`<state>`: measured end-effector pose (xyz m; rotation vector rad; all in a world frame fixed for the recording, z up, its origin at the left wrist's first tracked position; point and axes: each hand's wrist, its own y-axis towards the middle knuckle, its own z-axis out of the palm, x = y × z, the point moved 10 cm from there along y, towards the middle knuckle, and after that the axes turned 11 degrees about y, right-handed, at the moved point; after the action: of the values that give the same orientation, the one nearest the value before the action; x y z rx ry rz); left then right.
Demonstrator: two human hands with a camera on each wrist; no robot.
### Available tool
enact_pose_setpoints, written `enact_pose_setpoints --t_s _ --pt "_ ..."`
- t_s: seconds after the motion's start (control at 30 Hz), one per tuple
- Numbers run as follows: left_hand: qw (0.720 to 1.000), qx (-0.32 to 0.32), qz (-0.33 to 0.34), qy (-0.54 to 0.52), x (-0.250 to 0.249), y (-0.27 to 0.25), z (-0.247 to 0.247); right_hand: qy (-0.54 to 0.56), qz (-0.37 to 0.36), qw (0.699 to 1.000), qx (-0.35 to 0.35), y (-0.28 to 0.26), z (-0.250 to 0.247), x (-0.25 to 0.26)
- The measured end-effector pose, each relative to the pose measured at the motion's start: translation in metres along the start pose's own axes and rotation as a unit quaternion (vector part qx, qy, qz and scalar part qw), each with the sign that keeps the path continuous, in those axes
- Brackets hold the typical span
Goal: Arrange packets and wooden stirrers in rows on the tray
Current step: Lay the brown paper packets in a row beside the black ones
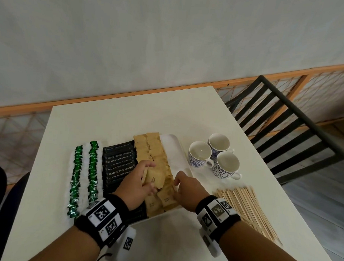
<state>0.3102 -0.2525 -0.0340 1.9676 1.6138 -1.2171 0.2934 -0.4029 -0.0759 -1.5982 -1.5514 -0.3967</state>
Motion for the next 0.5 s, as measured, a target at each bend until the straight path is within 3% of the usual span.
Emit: enact_pose_setpoints --t_s 0.13,0.3,0.37,0.5 --pt "0.994 0.013 -0.032 -0.104 0.003 -0.003 0.011 0.131 -0.026 0.991 -0.011 -0.002 -0.009 0.009" --pt "0.998 0.032 -0.021 -0.044 0.000 -0.002 0.019 0.244 -0.035 0.969 0.020 -0.009 -0.002 0.015" --pt "0.999 0.048 0.008 0.010 -0.008 -0.004 0.024 0.229 -0.052 0.972 0.011 -0.010 -0.003 0.016" --pt "0.986 0.044 0.047 0.155 -0.023 -0.005 0.027 0.100 -0.074 0.992 0.013 -0.014 -0.003 0.018"
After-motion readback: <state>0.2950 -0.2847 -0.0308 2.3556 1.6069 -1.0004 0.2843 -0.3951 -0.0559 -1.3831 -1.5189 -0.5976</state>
